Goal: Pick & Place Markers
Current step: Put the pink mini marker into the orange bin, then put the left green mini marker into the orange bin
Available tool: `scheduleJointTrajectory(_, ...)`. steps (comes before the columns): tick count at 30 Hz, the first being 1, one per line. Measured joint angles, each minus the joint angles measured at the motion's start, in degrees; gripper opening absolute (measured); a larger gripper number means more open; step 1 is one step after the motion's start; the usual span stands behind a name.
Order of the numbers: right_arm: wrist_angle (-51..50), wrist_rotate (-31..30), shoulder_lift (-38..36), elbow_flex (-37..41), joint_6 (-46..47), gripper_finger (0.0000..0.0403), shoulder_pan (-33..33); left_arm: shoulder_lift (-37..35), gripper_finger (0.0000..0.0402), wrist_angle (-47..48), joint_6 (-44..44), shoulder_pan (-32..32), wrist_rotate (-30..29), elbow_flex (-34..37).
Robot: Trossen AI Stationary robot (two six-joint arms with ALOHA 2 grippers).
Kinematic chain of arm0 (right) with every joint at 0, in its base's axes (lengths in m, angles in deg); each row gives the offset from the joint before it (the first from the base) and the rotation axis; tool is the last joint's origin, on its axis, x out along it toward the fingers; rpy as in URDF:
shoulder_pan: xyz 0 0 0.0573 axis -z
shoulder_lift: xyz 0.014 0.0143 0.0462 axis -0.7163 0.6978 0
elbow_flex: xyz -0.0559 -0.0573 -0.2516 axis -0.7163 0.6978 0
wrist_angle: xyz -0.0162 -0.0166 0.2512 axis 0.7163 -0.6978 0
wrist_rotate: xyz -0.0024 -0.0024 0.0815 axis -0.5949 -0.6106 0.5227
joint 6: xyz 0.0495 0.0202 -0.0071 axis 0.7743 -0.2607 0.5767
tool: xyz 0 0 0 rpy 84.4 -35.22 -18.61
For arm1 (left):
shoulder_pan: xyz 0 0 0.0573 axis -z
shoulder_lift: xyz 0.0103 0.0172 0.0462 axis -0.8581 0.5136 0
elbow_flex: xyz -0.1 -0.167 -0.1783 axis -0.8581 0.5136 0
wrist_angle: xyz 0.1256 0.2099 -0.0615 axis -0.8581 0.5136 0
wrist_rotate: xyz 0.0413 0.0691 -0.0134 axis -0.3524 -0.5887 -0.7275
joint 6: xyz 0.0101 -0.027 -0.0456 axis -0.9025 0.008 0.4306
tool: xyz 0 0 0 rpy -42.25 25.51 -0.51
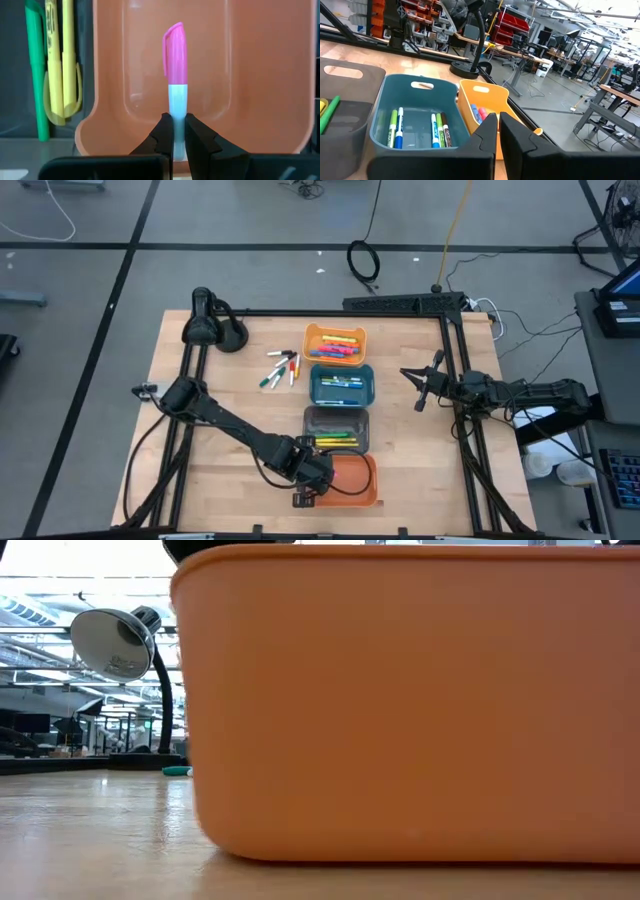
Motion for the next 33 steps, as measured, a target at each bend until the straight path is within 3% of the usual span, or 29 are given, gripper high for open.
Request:
scheduleJointTrajectory(8, 0.0, 0.0, 0.0, -0.02, -0.01, 0.0011, 0.0, 0.0, 0.0029, -0.07, -0.21, 0.3, 0.0, 0.01)
scheduleJointTrajectory(18, 0.0, 0.0, 0.0, 0.0, 0.0, 0.0011, 0.0, 0.0, 0.0131, -0.27, -0.04, 0.26, -0.02, 0.02)
scheduleJointTrajectory(27, 0.01, 0.0, 0.0, -0.01, -0.01, 0.0011, 0.0, -1.67, 0.0167, 0.75, -0.6, -0.88, -0.01, 0.02)
scheduleJointTrajectory(33, 0.02, 0.02, 0.02, 0.0, 0.0, 0.0011, 0.0, -8.78, 0.017, 8.36, -2.76, -1.77, -7.14, 0.02)
